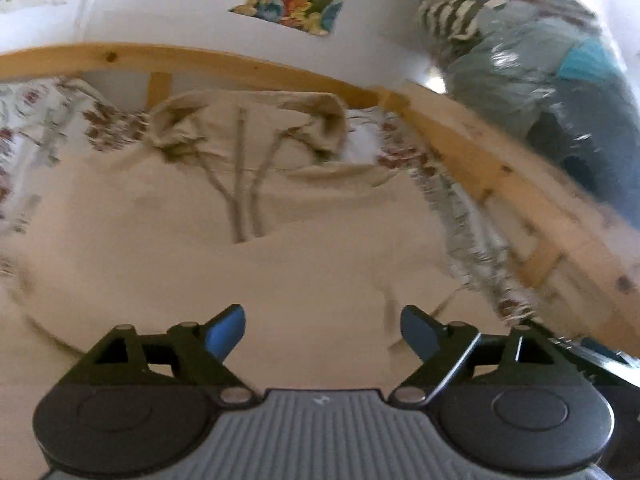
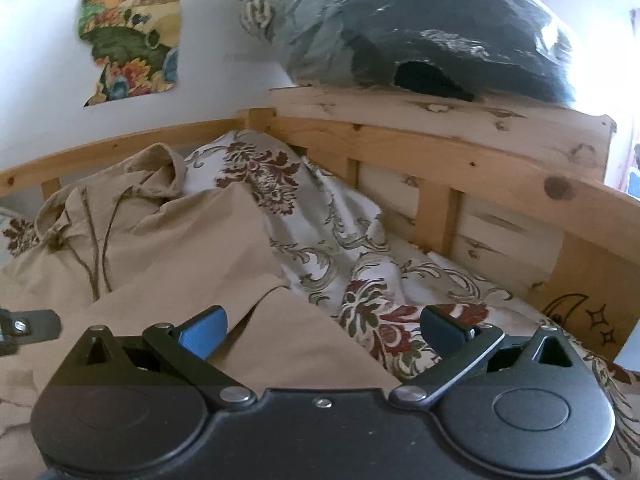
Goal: Fold large clothes
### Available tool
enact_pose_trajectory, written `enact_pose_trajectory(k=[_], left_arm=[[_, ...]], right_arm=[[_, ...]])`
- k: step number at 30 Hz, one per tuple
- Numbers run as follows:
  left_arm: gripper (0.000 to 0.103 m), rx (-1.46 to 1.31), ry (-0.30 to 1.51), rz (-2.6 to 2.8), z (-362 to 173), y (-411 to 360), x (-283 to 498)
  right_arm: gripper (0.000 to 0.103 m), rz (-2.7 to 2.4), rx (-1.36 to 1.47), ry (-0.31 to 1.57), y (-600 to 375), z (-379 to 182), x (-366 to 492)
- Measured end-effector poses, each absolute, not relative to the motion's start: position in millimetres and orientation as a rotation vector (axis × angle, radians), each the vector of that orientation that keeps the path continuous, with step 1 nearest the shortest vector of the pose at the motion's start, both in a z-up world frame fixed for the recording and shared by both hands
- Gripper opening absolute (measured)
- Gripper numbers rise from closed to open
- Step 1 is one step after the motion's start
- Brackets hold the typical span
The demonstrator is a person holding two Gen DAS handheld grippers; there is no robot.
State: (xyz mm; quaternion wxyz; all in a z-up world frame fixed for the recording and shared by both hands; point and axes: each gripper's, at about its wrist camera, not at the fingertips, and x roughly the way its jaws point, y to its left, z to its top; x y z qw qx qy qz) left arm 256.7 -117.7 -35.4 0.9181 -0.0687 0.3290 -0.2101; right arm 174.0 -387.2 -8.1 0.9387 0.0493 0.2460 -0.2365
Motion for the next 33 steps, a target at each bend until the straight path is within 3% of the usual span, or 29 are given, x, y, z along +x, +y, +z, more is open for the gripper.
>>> enact_pose_trajectory(k=[3,6,10,19,24,26,28,29,33], left_arm=[[0.098,-0.045,0.680,-0.342,-25.5,-99.9,259.0],[0.097,0.021,0.700,-0.231,-18.6,-62.8,264.0],[0.085,0.039,0.726,-0.061,-17.3,-1.9,276.1],[0.053,-0.295,0.730,-0.086,-57.5,105.9,322.1],[0.039,-0.354,0.774,-0.114,-97.0,118.0,351.4],[0.035,-0.393,0.780,-0.100,-112.1,124.1,360.9],[0.017,-0.419,0.793,-0.123,-124.9,128.1,369.0],[0.012,-0.439,0.800,-0.141,-129.4,129.4,372.3],[0.007,-0.528,0.803,-0.152,-137.0,135.7,377.3]], right_arm=[[0.101,-0.436,0.108,0.516,-382.3,-10.5,177.2],[0.099,-0.374,0.095,0.525,-373.8,-12.5,180.3],[0.099,-0.253,0.055,0.560,-358.2,-14.4,182.6],[0.098,-0.035,0.074,0.560,-328.1,-10.1,192.9],[0.074,0.139,0.078,0.590,-285.0,-7.6,266.0],[0.055,0.223,0.100,0.625,-256.8,-7.3,311.3],[0.052,0.316,0.132,0.661,-226.3,-7.7,357.5],[0.051,0.350,0.130,0.668,-211.8,-7.2,375.4],[0.051,0.447,0.022,0.651,-145.5,-9.9,443.2]])
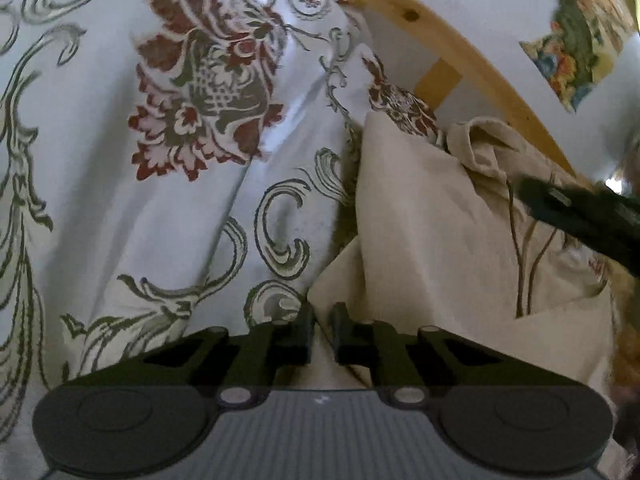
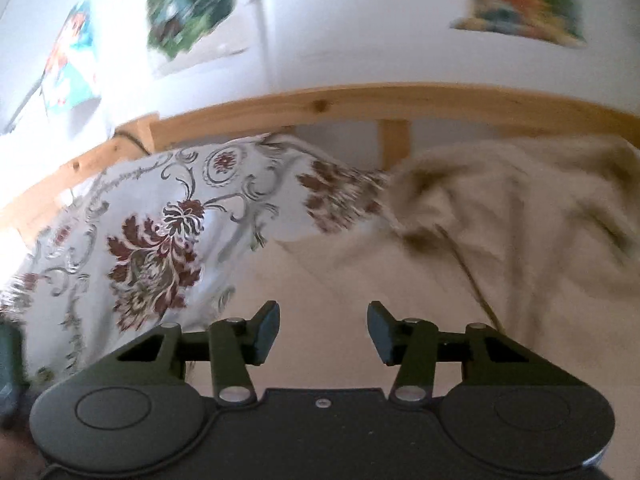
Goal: Fold large clothes
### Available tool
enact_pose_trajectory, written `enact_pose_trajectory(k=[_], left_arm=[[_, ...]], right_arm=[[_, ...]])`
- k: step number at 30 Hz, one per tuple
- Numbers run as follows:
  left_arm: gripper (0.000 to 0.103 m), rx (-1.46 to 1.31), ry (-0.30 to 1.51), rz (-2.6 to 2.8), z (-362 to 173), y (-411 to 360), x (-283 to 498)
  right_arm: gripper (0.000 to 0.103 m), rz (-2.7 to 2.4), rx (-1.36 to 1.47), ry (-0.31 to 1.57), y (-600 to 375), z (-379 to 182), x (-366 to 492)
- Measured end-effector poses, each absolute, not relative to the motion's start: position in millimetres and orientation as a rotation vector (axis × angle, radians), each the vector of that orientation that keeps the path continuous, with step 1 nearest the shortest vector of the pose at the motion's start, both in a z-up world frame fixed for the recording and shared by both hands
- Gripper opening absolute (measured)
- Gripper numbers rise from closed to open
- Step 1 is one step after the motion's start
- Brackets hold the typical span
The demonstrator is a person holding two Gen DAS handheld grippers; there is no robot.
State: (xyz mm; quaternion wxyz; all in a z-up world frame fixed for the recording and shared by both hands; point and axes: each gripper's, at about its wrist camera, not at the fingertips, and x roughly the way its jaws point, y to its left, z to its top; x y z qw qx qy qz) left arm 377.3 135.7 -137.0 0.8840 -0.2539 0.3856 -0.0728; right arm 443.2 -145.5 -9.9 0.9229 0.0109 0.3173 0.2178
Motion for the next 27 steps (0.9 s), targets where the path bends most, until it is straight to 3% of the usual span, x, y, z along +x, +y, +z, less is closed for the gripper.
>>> enact_pose_trajectory(k=[4,6,8,11,20,22,24,25,26,27], left_arm=[[0.004,-0.607,0.803,-0.147,-136.8,143.4,376.2],[0.003,-0.633,0.799,-0.145,-137.1,146.5,375.3],[0.003,-0.663,0.793,-0.139,-136.7,149.7,372.8],[0.001,-0.713,0.765,-0.098,-135.1,158.1,366.7],[0.001,-0.662,0.726,-0.018,-118.0,158.1,356.0],[0.005,-0.643,0.773,-0.008,-118.8,158.7,361.7],[0.010,-0.644,0.768,0.052,-117.8,162.9,357.6],[0.027,-0.637,0.752,0.066,-114.9,163.3,355.1],[0.038,-0.631,0.732,0.057,-111.2,162.9,353.4],[0.061,-0.633,0.707,0.041,-107.6,161.5,351.8]], right_arm=[[0.055,0.508,0.035,0.697,-101.6,-23.2,507.3],[0.068,0.528,0.053,0.736,-85.9,-32.6,533.0],[0.068,0.546,0.056,0.807,-70.5,-44.9,555.3],[0.005,0.552,-0.007,0.882,-52.8,-57.0,569.9],[0.001,0.500,-0.139,0.579,-31.3,-37.9,557.3],[0.009,0.468,-0.139,0.560,-30.4,-42.4,554.3],[0.038,0.446,-0.115,0.555,-40.0,-37.7,547.9],[0.065,0.445,-0.121,0.553,-43.4,-32.9,542.9],[0.080,0.442,-0.135,0.535,-53.4,-27.2,531.6],[0.080,0.444,-0.154,0.508,-65.2,-21.7,516.9]])
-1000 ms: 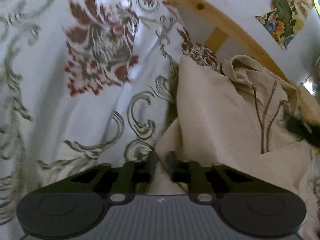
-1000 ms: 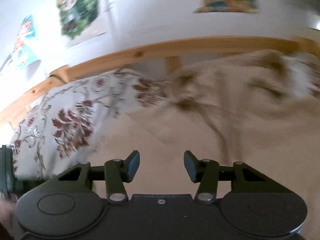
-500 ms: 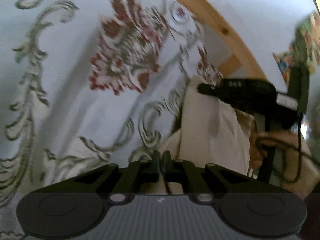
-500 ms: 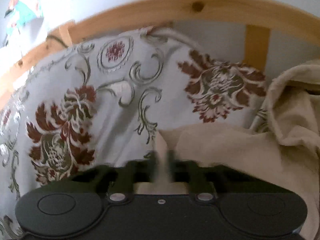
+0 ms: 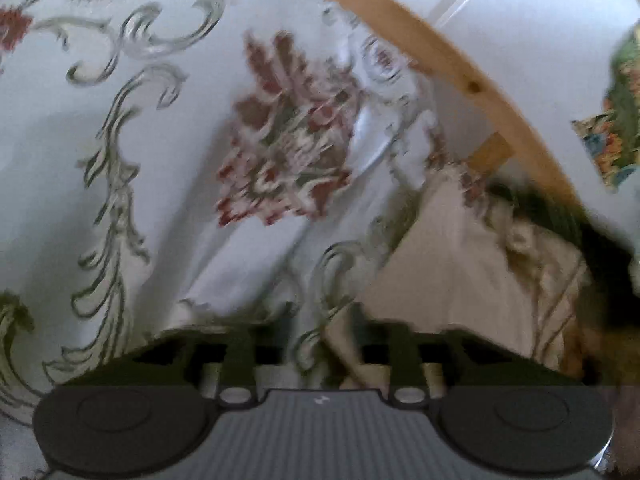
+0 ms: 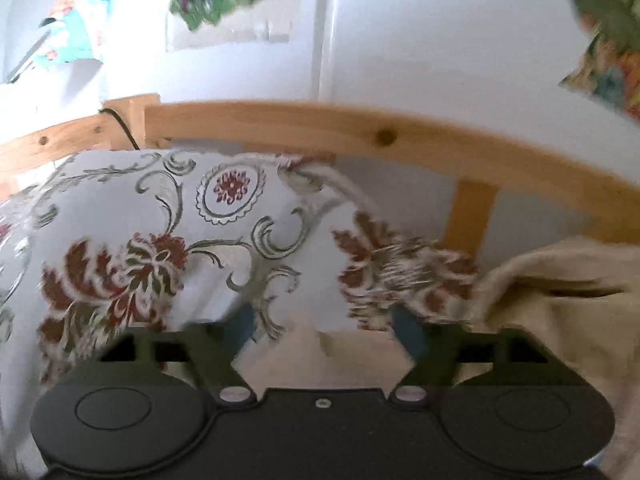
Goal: Fold large clothes
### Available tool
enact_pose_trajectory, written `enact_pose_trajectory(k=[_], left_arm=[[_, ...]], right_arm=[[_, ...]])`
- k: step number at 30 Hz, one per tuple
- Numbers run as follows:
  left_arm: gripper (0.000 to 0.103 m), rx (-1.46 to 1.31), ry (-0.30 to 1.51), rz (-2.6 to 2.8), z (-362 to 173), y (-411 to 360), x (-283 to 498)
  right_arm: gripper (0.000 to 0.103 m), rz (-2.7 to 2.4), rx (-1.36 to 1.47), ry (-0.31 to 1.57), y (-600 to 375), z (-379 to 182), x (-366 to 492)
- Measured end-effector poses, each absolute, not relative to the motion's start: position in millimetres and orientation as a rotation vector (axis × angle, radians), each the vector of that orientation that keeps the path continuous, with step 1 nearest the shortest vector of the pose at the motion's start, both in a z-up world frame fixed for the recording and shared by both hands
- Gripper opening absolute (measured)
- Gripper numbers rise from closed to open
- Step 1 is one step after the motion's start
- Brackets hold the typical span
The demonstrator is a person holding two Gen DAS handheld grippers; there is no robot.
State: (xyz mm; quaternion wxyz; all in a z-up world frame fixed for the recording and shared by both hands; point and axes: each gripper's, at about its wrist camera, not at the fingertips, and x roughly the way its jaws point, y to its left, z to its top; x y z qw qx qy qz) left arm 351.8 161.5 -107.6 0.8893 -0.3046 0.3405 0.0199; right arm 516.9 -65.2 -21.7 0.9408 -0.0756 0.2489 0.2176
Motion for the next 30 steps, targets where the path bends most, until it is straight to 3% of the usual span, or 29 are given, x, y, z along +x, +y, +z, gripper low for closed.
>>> enact_pose_trajectory(k=[1,5,8,11,14,16,21,30], left_arm=[[0.070,-0.628,0.689,0.022,-104.7,158.6,352.1],[0.068,-0.445,0.714,0.006,-104.1,131.4,361.0],[0.061,-0.336,0.776,0.111,-115.3,119.3,367.2],[0.060,-0.253,0.797,0.159,-113.8,108.0,366.1],[0.074,-0.201,0.787,0.200,-95.8,95.1,355.1],[0.087,-0.181,0.756,0.172,-82.1,86.8,340.2],[0.098,-0.139,0.738,0.088,-46.7,64.1,303.0],[0.102,0.098,0.694,-0.193,5.3,-2.4,178.7]], right_arm=[[0.080,0.447,-0.178,0.496,-77.2,-17.9,501.9],[0.084,0.365,-0.273,0.564,-139.5,-21.2,425.5],[0.086,0.263,-0.383,0.653,-181.9,-44.2,372.1],[0.086,0.063,-0.498,0.682,-218.1,-74.6,339.2],[0.079,-0.072,-0.534,0.671,-251.9,-88.9,314.3],[0.080,-0.083,-0.458,0.645,-267.5,-74.0,292.0],[0.102,0.061,-0.410,0.559,-272.2,-12.6,231.6],[0.102,0.219,-0.462,0.458,-262.3,45.0,114.1]])
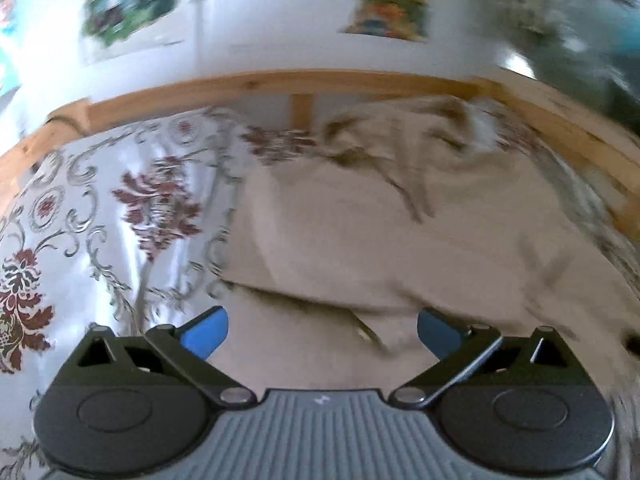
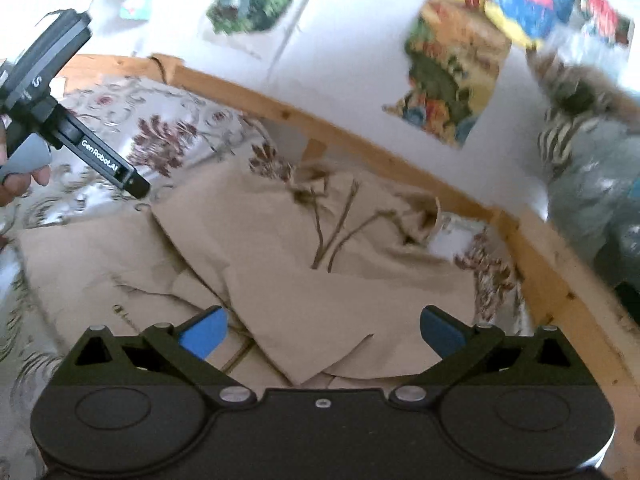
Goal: Fold large clothes
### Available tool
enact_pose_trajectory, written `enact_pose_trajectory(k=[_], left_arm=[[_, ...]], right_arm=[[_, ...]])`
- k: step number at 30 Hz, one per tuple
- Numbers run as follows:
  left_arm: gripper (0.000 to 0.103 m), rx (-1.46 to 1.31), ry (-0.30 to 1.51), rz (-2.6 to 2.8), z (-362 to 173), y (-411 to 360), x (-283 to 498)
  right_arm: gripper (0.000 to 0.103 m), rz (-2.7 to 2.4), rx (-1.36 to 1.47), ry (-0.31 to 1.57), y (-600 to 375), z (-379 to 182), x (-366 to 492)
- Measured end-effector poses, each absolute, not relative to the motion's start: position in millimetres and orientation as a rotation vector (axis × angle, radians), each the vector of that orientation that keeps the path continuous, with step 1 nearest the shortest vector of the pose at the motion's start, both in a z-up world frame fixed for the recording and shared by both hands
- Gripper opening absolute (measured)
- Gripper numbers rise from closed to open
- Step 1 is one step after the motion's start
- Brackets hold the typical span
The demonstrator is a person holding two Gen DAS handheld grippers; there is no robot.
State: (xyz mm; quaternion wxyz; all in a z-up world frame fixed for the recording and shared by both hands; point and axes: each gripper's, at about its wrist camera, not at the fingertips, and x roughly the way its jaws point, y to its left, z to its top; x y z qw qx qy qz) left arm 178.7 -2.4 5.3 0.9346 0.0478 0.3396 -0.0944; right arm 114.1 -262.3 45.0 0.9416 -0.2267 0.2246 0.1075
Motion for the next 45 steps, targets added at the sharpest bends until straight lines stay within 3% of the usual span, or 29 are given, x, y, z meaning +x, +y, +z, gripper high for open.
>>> enact_pose_trajectory(k=[8,16,23,30,37,41,45], left_arm=[[0.102,0.251,0.730,-0.197,9.2,-23.2,117.9],[0.102,0.210,0.728,-0.148,42.6,-4.6,164.3],[0.102,0.258,0.623,-0.085,71.8,11.5,260.0],[0.102,0.216,0.552,-0.086,37.3,6.5,391.5],[0.102,-0.107,0.557,-0.162,23.3,24.3,514.1],[0.102,-0.274,0.531,-0.136,19.4,33.5,562.6],[0.102,-0.156,0.617,-0.186,9.3,8.2,598.8]], right_arm=[[0.102,0.208,-0.580,0.440,-277.4,45.8,69.8],[0.102,0.164,-0.430,0.431,-307.3,54.2,91.7],[0.102,0.051,-0.281,0.448,-335.6,65.0,163.8],[0.097,-0.092,-0.112,0.329,-360.4,30.3,264.3],[0.095,-0.104,-0.016,0.290,-380.0,9.8,357.8],[0.088,-0.096,-0.057,0.337,-383.7,18.7,414.1],[0.079,-0.047,-0.145,0.409,-382.0,22.3,473.4]])
